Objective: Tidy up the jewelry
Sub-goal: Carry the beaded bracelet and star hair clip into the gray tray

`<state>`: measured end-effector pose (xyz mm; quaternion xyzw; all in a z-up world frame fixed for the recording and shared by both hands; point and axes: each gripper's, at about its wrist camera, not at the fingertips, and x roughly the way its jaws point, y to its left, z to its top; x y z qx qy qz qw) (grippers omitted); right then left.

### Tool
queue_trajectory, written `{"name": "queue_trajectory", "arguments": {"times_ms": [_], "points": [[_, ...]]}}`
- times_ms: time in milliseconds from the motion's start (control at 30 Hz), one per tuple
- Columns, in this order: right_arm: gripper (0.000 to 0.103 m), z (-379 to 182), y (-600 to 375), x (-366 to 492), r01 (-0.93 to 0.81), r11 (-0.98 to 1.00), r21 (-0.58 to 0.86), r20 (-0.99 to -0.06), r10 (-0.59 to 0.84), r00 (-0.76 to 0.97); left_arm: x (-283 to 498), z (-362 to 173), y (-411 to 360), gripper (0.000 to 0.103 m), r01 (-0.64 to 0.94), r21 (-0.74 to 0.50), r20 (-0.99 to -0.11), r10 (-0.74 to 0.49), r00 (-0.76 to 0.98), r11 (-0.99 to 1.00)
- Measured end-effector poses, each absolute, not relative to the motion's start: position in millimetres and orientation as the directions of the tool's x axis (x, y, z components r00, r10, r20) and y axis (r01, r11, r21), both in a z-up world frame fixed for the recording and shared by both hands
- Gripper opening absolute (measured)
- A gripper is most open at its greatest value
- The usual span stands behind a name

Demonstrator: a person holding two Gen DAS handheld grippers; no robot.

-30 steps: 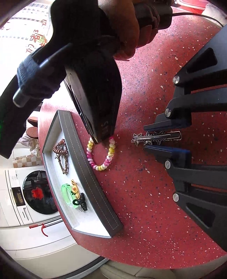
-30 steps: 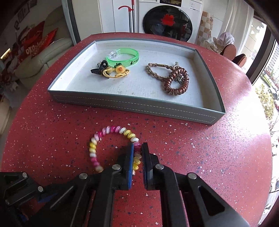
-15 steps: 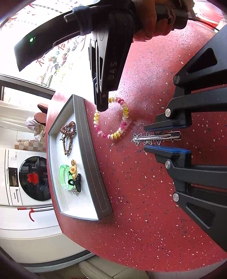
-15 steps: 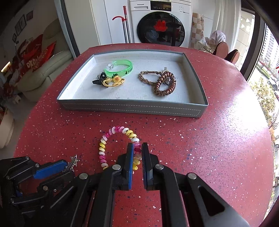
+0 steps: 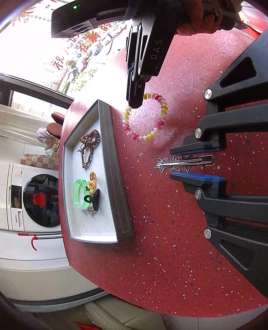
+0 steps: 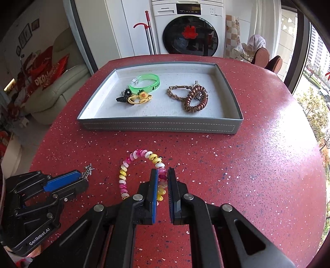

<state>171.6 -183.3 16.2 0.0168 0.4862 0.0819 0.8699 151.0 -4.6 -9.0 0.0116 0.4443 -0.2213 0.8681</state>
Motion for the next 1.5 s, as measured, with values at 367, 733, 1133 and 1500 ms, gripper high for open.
{"name": "queue_trajectory", "arguments": {"times_ms": [367,733,1133,1500], "points": [[0.010,19.8,-188.6,172.9,-0.109,0.987,0.118,-0.842,0.158,0.517,157.0,-1.2,1.0,0.034,0.394,-0.183,-0.759,-0.384,0.526,0.901],[0.010,35.0,-195.3,182.4,-0.100,0.985,0.138,-0.819,0.170,0.547,181.7,18.2,8.8,0.034,0.375,-0.181,-0.728,-0.380,0.570,0.909],[0.010,55.2,-214.7,228.5,-0.015,0.981,0.192,-0.781,0.162,0.604,232.1,36.0,3.8,0.034,0.352,-0.177,-0.707,-0.367,0.605,0.919],[0.010,23.7,-214.3,288.6,0.038,0.977,0.211,-0.816,0.155,0.556,285.3,13.2,-12.4,0.034,0.338,-0.130,-0.768,-0.310,0.561,0.932]]}}
